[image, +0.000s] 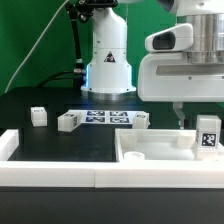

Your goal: Assemble one leg

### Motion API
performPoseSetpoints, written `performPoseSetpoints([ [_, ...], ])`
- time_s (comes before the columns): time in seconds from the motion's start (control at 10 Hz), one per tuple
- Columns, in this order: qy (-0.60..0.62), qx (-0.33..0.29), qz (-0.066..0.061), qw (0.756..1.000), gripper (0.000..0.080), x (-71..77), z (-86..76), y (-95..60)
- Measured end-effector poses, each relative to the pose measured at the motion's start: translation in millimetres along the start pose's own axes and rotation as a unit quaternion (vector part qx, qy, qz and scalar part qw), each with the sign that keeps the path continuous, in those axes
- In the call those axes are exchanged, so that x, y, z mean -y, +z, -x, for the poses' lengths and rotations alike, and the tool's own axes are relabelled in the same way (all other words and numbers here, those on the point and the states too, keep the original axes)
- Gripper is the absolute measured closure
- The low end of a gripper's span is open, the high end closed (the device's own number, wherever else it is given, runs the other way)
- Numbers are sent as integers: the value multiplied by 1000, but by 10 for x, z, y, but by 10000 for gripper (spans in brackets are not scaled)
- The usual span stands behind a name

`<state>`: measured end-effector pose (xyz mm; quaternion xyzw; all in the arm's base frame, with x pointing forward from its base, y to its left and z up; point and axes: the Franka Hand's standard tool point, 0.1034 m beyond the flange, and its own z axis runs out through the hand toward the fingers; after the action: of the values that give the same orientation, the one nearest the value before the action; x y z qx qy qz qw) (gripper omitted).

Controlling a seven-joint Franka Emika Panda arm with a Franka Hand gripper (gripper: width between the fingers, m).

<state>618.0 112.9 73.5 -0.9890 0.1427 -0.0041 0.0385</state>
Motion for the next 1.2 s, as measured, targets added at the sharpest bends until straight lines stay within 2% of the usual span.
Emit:
performPoseSetpoints([
  [0.1,0,0,0,1000,509,-2,-2,-2],
  [0.4,25,0,-1,1000,509,-2,-3,-2],
  [0.7,143,-13,-3,990,509,-129,-11,-5],
  [1.0,219,-24,3,975,507,-260,-35,-15],
  [1.1,221,-23,2,975,428,-257,-32,-11],
  [1.2,220,-23,2,975,428,-253,-30,-9],
])
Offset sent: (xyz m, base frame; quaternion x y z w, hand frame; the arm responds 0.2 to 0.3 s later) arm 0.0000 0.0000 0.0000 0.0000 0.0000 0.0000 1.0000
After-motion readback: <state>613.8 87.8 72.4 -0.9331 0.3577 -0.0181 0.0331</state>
